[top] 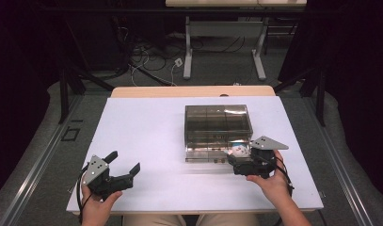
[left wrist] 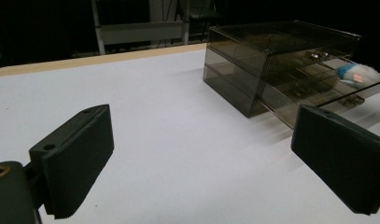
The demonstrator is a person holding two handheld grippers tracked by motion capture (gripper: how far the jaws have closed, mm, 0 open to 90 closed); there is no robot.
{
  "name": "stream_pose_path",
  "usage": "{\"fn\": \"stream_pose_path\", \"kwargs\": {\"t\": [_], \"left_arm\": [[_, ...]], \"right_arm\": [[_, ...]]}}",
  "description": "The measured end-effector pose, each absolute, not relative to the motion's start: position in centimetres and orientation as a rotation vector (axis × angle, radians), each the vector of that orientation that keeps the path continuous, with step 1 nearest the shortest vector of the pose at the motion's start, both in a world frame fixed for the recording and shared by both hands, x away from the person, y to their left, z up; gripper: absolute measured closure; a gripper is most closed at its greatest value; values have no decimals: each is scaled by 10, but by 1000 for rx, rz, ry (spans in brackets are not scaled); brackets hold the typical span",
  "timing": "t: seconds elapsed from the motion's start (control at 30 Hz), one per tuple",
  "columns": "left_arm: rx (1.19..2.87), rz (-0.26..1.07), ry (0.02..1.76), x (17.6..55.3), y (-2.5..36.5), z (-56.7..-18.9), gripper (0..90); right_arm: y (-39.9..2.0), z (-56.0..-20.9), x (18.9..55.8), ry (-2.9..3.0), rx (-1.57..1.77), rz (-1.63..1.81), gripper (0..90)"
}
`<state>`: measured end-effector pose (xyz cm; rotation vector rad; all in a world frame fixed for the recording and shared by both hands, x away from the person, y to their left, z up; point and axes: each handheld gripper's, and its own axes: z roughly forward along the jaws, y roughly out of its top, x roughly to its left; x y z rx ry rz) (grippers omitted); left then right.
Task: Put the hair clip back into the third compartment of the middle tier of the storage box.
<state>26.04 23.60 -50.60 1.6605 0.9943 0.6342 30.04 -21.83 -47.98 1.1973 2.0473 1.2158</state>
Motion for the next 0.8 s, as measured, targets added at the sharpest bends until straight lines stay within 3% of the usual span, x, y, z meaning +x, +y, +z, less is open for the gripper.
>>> {"fn": "stream_pose_path", "kwargs": {"t": [0.8], "left_arm": [[1660, 630, 1003, 261, 236, -507, 58]], "right_arm": [[-212, -482, 271, 2101, 1117, 1215, 0]]}}
